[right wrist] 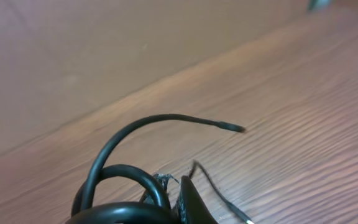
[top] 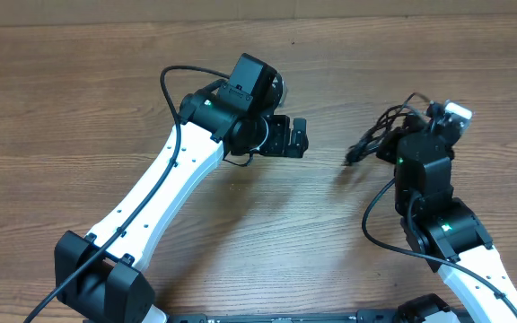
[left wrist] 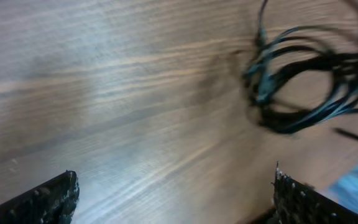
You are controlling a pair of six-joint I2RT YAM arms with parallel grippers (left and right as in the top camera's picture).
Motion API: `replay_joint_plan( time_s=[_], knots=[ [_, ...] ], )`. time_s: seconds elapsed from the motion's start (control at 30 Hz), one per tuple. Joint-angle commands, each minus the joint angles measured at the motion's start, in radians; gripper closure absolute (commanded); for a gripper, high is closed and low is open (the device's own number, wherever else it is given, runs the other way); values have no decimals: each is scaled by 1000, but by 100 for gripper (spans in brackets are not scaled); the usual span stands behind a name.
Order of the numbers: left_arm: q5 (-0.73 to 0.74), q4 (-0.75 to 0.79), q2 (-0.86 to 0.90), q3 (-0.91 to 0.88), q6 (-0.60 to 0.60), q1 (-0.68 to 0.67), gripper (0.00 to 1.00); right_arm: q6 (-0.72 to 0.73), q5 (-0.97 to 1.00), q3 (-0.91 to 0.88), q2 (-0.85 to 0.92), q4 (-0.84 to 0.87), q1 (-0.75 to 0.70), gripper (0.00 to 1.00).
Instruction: Untangle cables
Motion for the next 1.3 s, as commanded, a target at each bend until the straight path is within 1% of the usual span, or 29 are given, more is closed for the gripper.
replay_joint_plan(
  time_s=[0.0, 0.07, 0.13, 0.2, 0.33, 0.47, 0.57, 0.73, 0.83, 0.93, 0.97, 1.0, 1.1, 1.13, 1.17, 1.2, 1.27],
  knots=[
    [90, -21, 9, -2, -202, 4, 1, 167, -97, 29, -6, 16, 5, 96],
    [106, -45, 9, -2, -337, 4, 0, 190, -97, 29, -6, 16, 5, 96],
    [127, -51, 9, -5, -430, 4, 0, 220, -99, 29, -6, 12, 5, 96],
    [161, -43, 9, -18, -541, 4, 0, 245, -105, 29, -6, 11, 5, 96],
    [172, -9, 9, -74, -784, -2, 0, 251, -118, 29, -6, 11, 5, 96],
    [222, 92, 9, -170, -1025, -16, 0, 250, -134, 29, -6, 11, 5, 96],
    [298, 254, 9, -259, -1186, -27, 0, 251, -135, 29, -6, 11, 5, 96],
    [321, 587, 9, -375, -1370, -59, 1, 251, -172, 29, -6, 11, 5, 96],
    [294, 661, 9, -398, -1458, -78, 0, 251, -211, 29, -6, 10, 5, 96],
    [263, 699, 9, -400, -1497, -98, 1, 251, -220, 29, -6, 9, 5, 96],
    [256, 713, 9, -400, -1497, -105, 7, 250, -220, 29, -6, 7, 5, 96],
    [251, 725, 9, -400, -1497, -113, 17, 250, -220, 29, -6, 6, 5, 96],
    [239, 727, 9, -400, -1475, -121, 49, 250, -220, 29, -6, -2, 5, 96],
    [216, 716, 9, -400, -1429, -120, 61, 250, -220, 29, -6, -5, 5, 96],
    [193, 705, 9, -400, -1384, -120, 69, 250, -220, 29, -6, -10, 5, 96],
    [166, 689, 9, -400, -1322, -119, 83, 249, -219, 29, -6, -18, 5, 96],
    [121, 648, 9, -400, -1206, -111, 96, 242, -211, 29, -6, -40, 3, 96]
  ],
)
